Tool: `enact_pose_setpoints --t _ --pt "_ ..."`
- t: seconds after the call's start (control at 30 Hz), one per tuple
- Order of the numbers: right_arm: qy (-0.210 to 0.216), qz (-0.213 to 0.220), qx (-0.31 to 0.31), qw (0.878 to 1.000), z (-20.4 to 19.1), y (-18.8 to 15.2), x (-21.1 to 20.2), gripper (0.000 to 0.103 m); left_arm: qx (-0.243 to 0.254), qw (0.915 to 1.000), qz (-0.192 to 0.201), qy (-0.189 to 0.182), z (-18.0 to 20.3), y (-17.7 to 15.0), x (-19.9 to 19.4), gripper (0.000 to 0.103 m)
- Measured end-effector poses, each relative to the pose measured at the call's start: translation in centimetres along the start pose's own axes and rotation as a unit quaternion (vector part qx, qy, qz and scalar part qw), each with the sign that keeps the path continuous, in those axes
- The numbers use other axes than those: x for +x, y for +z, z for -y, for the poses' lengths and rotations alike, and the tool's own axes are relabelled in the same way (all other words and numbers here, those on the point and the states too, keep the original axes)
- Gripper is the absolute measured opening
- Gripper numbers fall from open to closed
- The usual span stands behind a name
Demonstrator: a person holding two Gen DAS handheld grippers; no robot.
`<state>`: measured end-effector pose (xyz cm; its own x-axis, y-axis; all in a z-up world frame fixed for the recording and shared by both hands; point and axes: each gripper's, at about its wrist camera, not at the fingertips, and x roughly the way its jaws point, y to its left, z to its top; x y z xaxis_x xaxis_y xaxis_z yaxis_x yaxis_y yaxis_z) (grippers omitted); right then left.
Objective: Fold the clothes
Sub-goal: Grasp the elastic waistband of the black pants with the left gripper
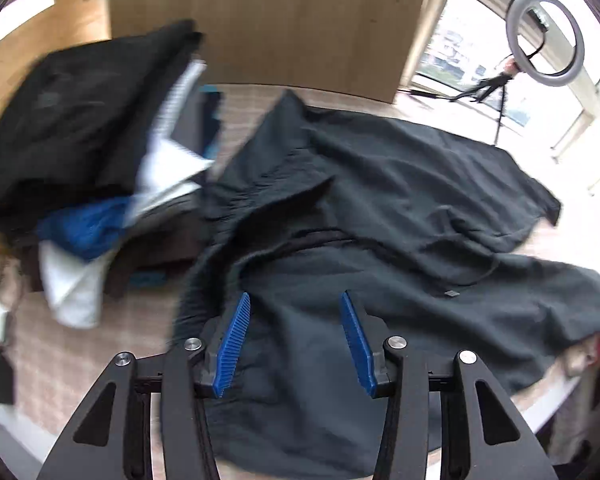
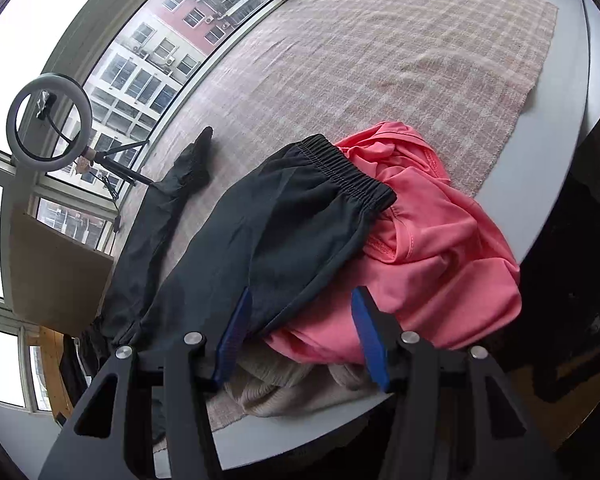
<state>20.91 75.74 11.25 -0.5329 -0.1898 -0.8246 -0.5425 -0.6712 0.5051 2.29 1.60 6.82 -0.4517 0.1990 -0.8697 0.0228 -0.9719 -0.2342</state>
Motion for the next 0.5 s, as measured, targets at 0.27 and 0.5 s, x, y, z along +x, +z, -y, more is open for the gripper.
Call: enact_pose_setpoints --t 0.27,0.5 --pt "-0.014 0.005 -0.015 1.000 -1.0 -1.5 -0.6 0.051 0.009 0.9983 -0.054 0.021 2.0 5.9 9.4 0.014" --pt "-0.030 0.006 -0.005 1.000 0.0 -1.6 -0.6 0.051 -0.074 0.9692 0.110 0.207 -3.8 7.8 -0.7 0.010"
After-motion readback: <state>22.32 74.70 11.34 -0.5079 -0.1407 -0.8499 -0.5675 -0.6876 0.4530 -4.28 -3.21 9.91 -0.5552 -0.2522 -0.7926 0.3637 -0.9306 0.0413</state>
